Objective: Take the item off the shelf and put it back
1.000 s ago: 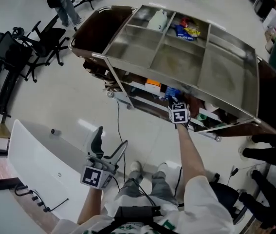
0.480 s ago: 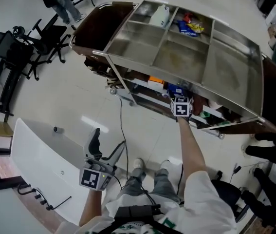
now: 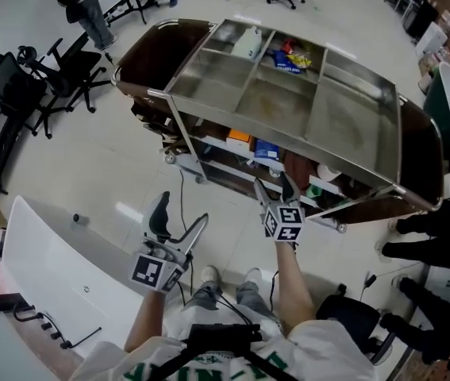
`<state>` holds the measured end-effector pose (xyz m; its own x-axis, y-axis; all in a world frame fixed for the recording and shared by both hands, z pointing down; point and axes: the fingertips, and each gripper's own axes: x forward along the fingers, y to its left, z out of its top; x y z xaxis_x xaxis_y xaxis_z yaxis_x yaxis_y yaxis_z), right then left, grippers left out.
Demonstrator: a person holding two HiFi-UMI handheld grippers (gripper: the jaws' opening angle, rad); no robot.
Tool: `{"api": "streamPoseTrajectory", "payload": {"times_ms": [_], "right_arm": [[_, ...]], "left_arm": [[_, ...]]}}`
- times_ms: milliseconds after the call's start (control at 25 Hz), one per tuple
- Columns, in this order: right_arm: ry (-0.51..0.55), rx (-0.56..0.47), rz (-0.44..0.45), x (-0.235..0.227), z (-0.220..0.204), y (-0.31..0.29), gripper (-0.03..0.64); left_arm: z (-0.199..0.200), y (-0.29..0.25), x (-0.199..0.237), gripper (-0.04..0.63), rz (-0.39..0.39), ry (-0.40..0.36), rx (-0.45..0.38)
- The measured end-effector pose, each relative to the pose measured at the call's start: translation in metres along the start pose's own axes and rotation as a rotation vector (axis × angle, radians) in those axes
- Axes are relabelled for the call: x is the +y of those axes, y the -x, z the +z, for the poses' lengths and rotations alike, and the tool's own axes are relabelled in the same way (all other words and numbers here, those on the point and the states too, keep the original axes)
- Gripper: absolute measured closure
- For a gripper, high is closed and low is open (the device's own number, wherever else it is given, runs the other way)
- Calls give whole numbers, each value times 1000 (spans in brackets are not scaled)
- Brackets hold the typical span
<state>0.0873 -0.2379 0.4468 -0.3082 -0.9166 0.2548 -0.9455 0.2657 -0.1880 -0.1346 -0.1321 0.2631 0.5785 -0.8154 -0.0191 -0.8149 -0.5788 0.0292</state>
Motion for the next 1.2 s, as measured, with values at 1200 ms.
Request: {"api": "streamPoseTrajectory", "payload": {"times_ms": [1200], "right_arm": [[185, -418, -107, 82, 152, 294, 264]], "left_arm": [[31, 63, -75, 215, -27, -79, -128]]}}
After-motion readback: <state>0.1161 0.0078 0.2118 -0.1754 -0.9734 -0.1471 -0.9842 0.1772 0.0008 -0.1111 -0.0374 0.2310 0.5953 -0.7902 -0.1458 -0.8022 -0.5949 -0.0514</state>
